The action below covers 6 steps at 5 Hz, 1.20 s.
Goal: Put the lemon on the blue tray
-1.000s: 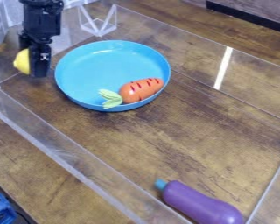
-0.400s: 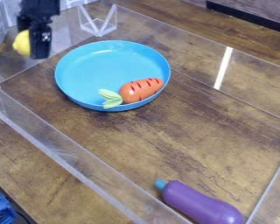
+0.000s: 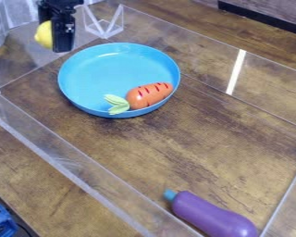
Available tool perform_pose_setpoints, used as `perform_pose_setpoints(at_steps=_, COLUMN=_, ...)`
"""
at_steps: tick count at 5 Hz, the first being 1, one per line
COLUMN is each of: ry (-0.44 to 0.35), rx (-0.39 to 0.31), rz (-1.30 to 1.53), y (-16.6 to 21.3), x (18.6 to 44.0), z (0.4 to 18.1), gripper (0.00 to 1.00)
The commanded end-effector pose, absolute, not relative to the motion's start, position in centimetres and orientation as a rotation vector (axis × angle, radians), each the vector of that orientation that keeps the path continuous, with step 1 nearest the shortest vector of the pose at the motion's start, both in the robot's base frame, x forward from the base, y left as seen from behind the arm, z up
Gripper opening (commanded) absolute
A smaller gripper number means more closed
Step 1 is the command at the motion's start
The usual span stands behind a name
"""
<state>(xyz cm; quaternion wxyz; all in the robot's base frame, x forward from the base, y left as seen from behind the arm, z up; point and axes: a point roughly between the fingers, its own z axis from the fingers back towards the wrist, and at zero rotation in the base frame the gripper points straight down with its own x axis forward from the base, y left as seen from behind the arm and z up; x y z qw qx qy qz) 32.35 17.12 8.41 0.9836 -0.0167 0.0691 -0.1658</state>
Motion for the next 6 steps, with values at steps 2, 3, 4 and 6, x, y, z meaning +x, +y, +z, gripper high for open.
perform_pose_setpoints(at_steps=2, ry=0.03, rx=0.013, rz=-0.366, y=16.2, x=34.2, z=11.6, gripper=0.0)
perform_pose_setpoints(at_steps=3, ry=0.015, rx=0.008, rz=-0.377, y=15.5, x=34.3, z=11.6, gripper=0.0)
perform_pose_setpoints(at_steps=4, ry=0.005, rx=0.004, rz=-0.386, y=15.0, x=34.2, z=11.3, gripper=0.0)
perform_pose_setpoints(at_steps=6, ry=-0.012, rx=0.008, rz=-0.413, y=14.1, x=34.5, z=10.1, gripper=0.0)
